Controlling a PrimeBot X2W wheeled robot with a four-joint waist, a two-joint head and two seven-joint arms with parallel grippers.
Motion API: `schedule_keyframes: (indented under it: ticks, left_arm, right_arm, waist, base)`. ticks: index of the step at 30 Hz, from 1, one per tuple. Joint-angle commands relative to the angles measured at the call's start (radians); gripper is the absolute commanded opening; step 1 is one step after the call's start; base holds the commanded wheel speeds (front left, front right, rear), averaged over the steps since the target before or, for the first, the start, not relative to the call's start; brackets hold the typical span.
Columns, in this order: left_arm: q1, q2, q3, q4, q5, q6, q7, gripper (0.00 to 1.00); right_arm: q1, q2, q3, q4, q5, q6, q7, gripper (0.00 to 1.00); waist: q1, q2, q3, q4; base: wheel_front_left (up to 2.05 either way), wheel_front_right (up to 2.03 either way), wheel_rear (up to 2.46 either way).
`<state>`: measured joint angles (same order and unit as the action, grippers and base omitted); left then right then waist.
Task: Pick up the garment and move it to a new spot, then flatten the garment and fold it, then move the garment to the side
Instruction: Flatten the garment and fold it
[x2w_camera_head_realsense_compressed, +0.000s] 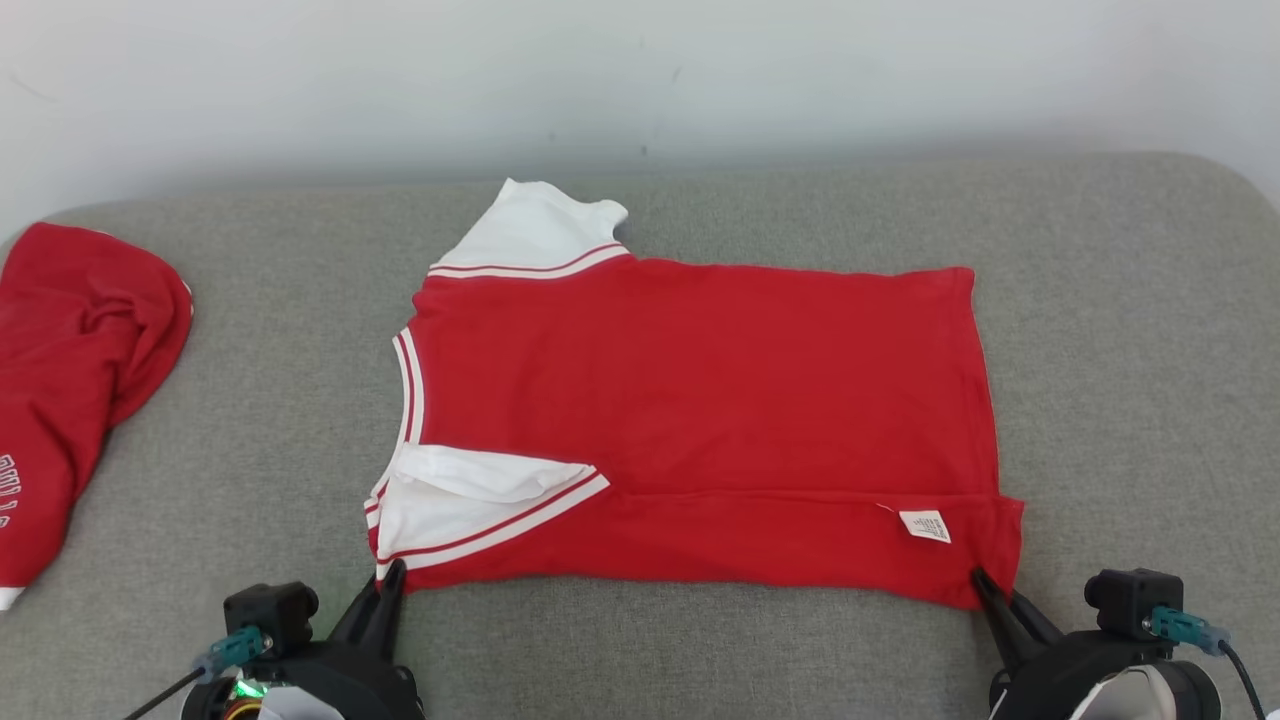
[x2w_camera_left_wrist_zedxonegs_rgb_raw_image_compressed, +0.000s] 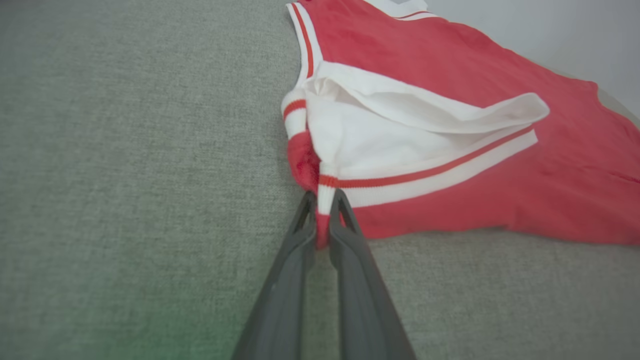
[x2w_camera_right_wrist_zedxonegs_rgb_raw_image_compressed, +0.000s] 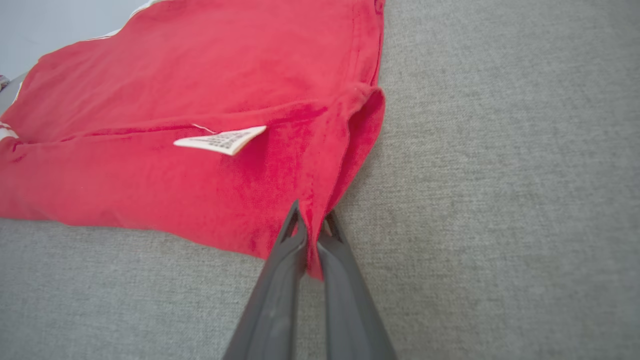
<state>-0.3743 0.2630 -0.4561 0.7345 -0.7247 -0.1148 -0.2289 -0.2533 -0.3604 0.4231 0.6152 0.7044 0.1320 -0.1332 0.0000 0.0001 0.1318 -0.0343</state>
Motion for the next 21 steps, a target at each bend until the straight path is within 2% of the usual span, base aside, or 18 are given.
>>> schedule_keyframes:
  ticks: [1,8,13,21]
  left_arm:
    - [0.012,0.0,-0.003,0.005,-0.004,-0.005,-0.01,0.0]
    - [0.088,-0.009,-0.002,-0.041,-0.022,-0.006,-0.025,0.0]
    - [0.199,-0.022,0.002,-0.132,-0.028,0.024,-0.032,0.0]
    - [0.328,-0.051,-0.019,-0.217,-0.032,0.059,-0.032,0.0]
  right_arm:
    - [0.009,-0.002,0.002,0.008,0.013,-0.003,-0.009,0.0]
    - [0.06,-0.028,-0.004,-0.004,0.05,-0.003,-0.019,0.0]
    - [0.116,-0.077,-0.011,-0.049,0.071,-0.003,0.0,0.0]
    - [0.225,-0.118,-0.069,-0.12,0.077,-0.003,0.041,0.0]
  waist:
    - [0.0,-0.0001,-0.026,0.009]
    - [0.0,-0.0001,-0.094,0.019]
    - [0.0,-0.0001,-0.13,0.017]
    - [0.0,-0.0001,-0.139,0.034]
  base:
    - [0.0,0.0,0.0]
    - [0.0,0.0,0.0]
    - [0.0,0.0,0.0]
    - [0.0,0.0,0.0]
